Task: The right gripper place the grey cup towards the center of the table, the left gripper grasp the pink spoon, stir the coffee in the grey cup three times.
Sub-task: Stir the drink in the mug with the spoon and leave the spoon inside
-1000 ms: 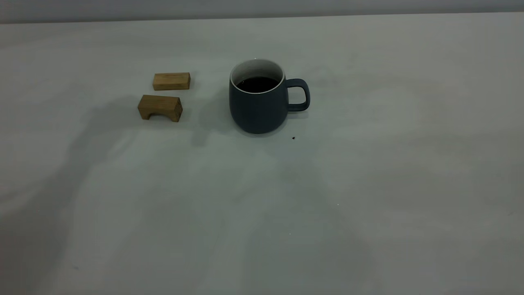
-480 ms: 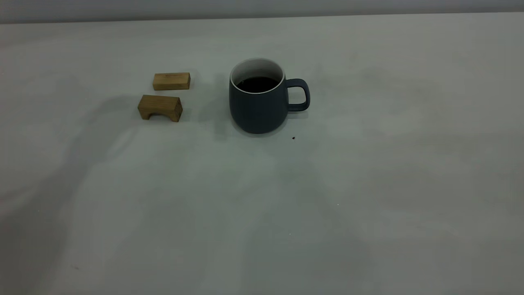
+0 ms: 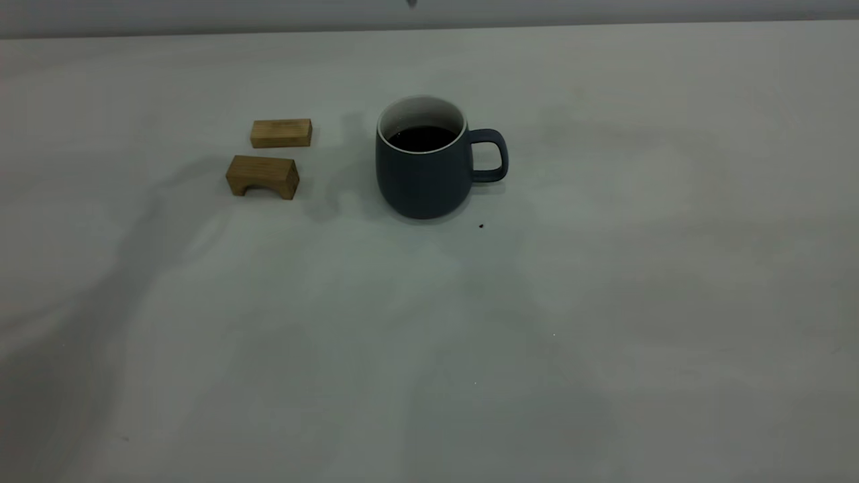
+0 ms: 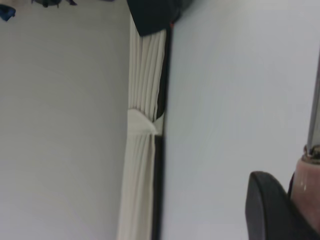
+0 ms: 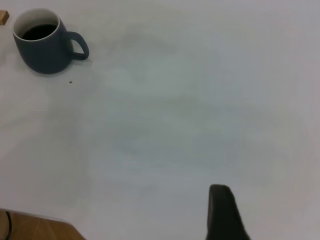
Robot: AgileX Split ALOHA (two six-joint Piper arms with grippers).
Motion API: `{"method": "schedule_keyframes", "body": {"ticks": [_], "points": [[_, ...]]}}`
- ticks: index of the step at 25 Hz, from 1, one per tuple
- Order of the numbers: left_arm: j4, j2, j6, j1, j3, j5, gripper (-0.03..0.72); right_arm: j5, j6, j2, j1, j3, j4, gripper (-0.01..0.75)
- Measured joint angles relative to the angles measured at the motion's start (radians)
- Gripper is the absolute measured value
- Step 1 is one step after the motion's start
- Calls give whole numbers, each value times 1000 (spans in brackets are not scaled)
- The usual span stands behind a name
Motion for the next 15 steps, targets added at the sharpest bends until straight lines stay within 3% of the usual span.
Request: {"method": "schedule_keyframes", "body": {"ticks": [15], "points": [[-2, 225, -28, -12, 0, -42, 112, 0, 0, 0, 0, 0, 0, 491]]}}
